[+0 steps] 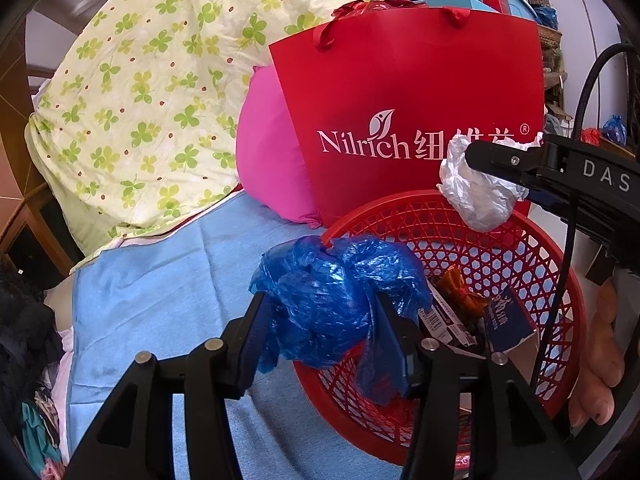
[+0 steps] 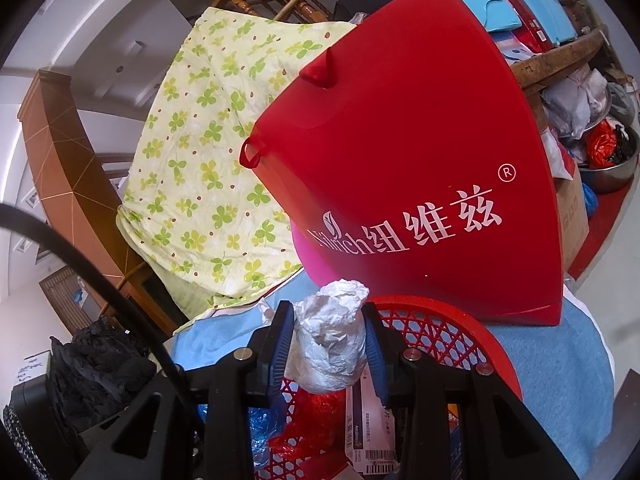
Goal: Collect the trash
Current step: 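Hold the blue bag and tissue above the red basket with both tools, then open the left tool to drop the blue bag while the right tool releases the tissue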
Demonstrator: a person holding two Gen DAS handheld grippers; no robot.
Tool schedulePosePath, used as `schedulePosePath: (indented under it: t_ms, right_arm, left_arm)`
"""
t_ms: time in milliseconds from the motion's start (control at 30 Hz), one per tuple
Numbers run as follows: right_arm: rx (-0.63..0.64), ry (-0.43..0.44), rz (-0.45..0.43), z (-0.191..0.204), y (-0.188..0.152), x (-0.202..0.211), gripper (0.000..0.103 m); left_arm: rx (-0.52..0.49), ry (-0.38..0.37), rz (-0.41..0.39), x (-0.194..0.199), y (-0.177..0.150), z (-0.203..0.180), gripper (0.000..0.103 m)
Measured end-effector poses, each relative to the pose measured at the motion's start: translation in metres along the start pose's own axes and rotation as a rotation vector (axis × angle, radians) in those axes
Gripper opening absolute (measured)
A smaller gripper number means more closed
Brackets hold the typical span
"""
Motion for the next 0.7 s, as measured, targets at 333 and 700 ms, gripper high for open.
schedulePosePath:
  t_ms: [333,700]
  right_arm:
    - [-0.015,0.006,-0.009,0.0009,-0.001,0.0037,0.058]
    - [-0.019,0.002,-0.003,-0.001,-0.001,0.0038,0.058]
  left_arm:
    - [0.009,0.004,0.011,-0.0019,-0.0018,0.0024,0.064]
    - [0.061,-0.045,-0.038,0.0028,-0.0013,0.0079,0.08]
Point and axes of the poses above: each gripper's, at about its wrist camera, not at the fingertips, and x roughly against the way its jaws point, z to its left, y to its top, the point moved 4 cm from there along -x, roughly the way its jaws point, and after that the axes turned 12 degrees about -x, right-handed, at the moved point
